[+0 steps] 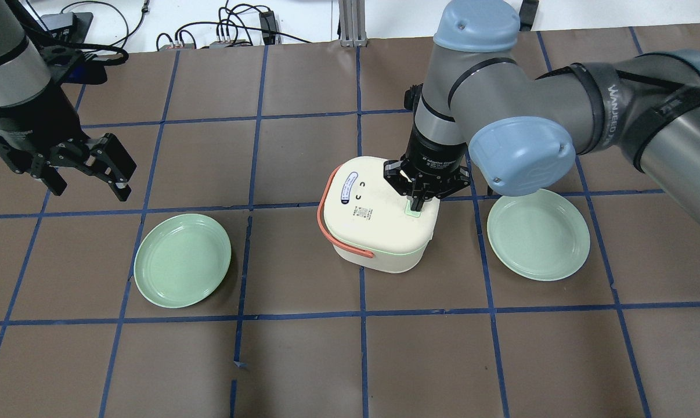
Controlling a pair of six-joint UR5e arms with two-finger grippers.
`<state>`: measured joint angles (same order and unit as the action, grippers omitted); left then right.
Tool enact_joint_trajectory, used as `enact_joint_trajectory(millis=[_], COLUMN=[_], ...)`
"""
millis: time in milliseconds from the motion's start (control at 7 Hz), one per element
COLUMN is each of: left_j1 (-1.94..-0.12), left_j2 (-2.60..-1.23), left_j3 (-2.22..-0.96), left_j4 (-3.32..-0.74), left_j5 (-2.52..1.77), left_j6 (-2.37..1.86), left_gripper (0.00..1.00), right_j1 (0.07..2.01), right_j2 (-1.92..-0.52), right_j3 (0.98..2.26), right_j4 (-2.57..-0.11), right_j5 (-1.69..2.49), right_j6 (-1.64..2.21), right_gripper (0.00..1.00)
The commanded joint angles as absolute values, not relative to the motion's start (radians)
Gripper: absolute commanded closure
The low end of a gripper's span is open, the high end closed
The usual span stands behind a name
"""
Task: Press rice cooker button
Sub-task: 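Press the green button down with the closed right gripper, then lift the right gripper up and back away from the cooker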
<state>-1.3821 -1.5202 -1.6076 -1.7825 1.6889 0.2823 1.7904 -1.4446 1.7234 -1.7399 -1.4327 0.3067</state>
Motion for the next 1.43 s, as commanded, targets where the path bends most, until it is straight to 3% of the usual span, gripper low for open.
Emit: enact_joint_trajectory(millis=[0,143,286,857,1000,1286], left_j1=[-1.382,-1.382,-1.382,-1.382,-1.382,-1.382], left_j2=[-1.520,-1.520,-1.520,-1.520,-1.520,-1.520], left_j3=[-1.608,-1.608,-1.608,-1.608,-1.609,-1.608], left_j4=[-1.782,-1.782,-1.782,-1.782,-1.782,-1.782], left_j5=[1.689,1.689,1.689,1.689,1.689,1.689], left_j6=[0.282,0.282,0.282,0.282,0.282,0.282], left_gripper=[0.00,0.00,0.00,0.00,0.00,0.00], right_j1=[1.784,1.773,1.760,1.654,1.655,1.654], right_j2=[-1.442,-1.427,-1.405,-1.413,-1.413,-1.414], right_j3=[1.607,1.510,1.447,1.443,1.451,1.453], right_j4=[-1.704,-1.704,-1.703,-1.697,-1.700,-1.698], right_j5=[-1.459,-1.515,-1.546,-1.531,-1.531,-1.531], right_j6=[0.347,0.331,0.325,0.241,0.241,0.239], right_gripper=[0.59,0.43,0.33,0.26,0.09,0.00])
